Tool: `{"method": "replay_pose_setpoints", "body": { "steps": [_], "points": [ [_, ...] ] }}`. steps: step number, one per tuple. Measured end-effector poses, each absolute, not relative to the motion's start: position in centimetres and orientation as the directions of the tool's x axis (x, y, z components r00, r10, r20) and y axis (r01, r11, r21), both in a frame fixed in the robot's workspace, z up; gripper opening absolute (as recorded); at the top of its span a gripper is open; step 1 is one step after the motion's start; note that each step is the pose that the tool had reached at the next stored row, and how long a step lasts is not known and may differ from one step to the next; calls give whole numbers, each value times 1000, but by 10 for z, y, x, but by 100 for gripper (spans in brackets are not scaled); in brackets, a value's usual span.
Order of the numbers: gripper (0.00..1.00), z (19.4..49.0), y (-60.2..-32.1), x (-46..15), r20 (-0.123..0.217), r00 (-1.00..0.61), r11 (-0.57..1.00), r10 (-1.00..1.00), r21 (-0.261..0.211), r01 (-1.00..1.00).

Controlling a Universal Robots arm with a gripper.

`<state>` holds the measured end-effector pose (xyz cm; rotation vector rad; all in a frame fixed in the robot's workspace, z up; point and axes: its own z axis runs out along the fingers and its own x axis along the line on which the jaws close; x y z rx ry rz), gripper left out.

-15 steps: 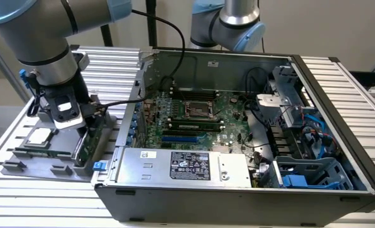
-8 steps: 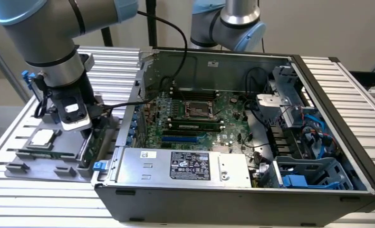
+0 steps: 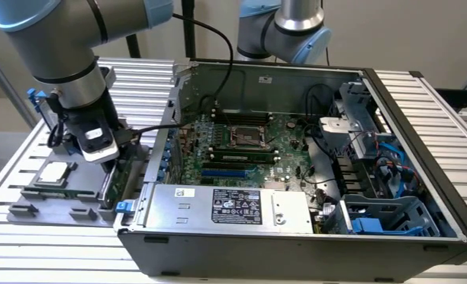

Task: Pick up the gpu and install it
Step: 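Pick up the gpu and move the gpu toward the slot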

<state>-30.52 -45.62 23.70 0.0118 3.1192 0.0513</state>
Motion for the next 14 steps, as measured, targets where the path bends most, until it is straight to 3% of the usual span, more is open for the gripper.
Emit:
{"method": "replay_pose_setpoints", "body": {
  "steps": [14],
  "points": [
    [0, 237, -455, -305, -22, -999, 999, -29, 33, -30]
  ]
}}
